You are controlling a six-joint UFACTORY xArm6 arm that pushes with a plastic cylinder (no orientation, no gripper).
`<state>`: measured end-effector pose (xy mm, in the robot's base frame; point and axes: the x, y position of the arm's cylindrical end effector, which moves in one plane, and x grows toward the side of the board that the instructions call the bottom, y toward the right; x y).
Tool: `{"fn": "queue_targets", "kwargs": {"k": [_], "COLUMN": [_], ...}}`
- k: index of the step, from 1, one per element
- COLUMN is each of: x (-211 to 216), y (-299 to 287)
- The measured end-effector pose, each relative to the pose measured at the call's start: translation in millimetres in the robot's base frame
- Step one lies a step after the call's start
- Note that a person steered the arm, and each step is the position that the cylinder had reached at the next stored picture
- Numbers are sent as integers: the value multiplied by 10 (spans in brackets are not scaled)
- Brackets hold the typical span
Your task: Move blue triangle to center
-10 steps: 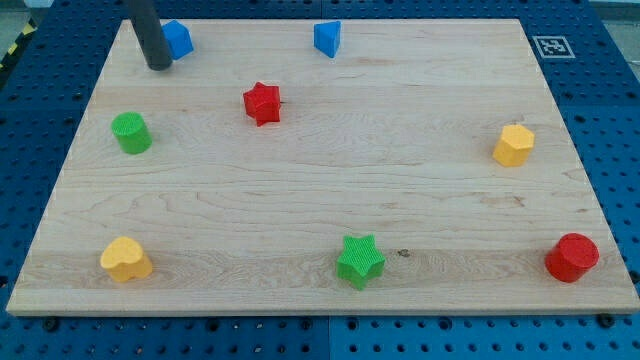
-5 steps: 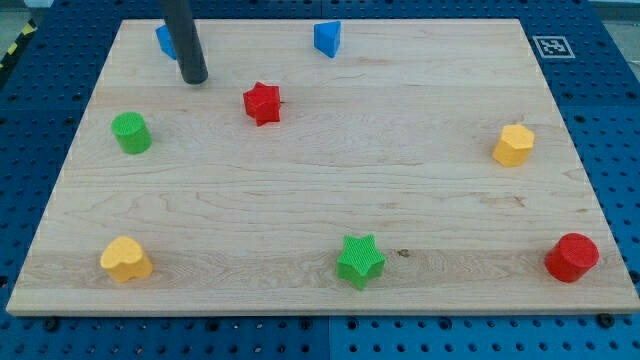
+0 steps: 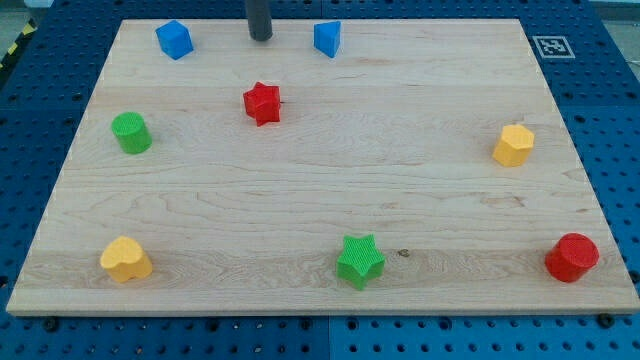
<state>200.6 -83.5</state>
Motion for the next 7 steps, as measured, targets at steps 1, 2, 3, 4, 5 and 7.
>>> {"fn": "queue_targets", "kwargs": {"k": [1,2,3,4,5,7], "x": [-72,-54,286,709,957,1223], "y": [231,548,885,1142,1354,1528]}}
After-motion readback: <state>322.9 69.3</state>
